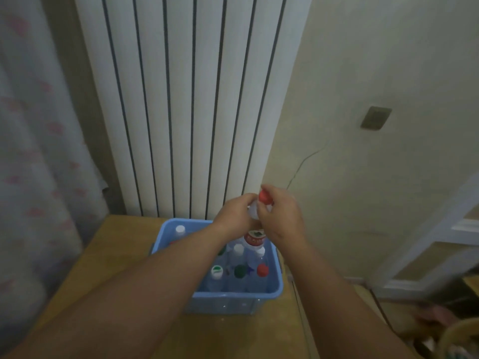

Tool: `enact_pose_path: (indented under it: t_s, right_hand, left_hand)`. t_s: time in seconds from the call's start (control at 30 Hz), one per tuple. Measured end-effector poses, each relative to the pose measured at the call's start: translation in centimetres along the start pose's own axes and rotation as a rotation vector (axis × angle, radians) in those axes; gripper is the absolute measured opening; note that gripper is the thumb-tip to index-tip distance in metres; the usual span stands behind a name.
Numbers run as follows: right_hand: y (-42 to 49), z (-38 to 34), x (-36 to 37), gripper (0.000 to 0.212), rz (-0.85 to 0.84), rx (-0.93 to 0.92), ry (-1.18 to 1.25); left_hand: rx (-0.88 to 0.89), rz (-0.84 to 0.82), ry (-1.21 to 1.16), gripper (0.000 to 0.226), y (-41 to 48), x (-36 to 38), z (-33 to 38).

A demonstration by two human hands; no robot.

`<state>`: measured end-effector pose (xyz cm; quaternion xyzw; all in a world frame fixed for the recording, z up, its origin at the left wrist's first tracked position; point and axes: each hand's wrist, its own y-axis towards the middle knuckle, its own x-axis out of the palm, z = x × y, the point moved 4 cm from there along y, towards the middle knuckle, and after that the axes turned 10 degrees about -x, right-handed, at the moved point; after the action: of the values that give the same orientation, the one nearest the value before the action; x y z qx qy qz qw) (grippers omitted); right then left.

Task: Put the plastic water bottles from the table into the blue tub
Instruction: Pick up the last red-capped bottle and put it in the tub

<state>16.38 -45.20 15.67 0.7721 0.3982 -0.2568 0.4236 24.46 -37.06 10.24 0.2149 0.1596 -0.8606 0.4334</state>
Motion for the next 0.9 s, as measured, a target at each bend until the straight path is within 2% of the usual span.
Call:
enact_pose_path:
  t_s: [0.13, 0.27, 0.5, 0.63, 0.77, 0.9]
  right_hand:
    - [3.0, 4.2, 1.1, 0.044, -0.039, 0.022, 0.019]
    - [5.3, 8.2, 3.3, 0.044, -0.099, 0.042, 0.02]
    - [5.9, 13.9, 9.1, 0.041, -0.276, 0.153, 0.082]
    - [5.4, 15.9, 11.7, 0.034, -0.384, 0.201, 0.094]
    - [5.4, 17.6, 13.7, 0.027, -0.497, 0.19, 0.012]
    - [5.0, 18.8, 15.4, 0.02, -0.573, 0.154, -0.092]
  left_hand:
    - [-0.03, 0.004, 0.0, 0.055, 4.5, 1.8, -0.1]
    - [-0.085, -0.021, 0.108, 0.06, 8.6, 3.6, -1.3]
    - [-0.181, -0.089, 0.465, 0.052, 12.6, 6.3, -5.6]
    - [-0.225, -0.153, 0.702, 0.036, 13.8, 7.7, -8.0]
    - [-0.235, -0.149, 0.919, 0.044, 14.4, 8.9, -9.5]
    - [-0.234, -0.095, 0.986, 0.054, 14.6, 10.0, -11.4]
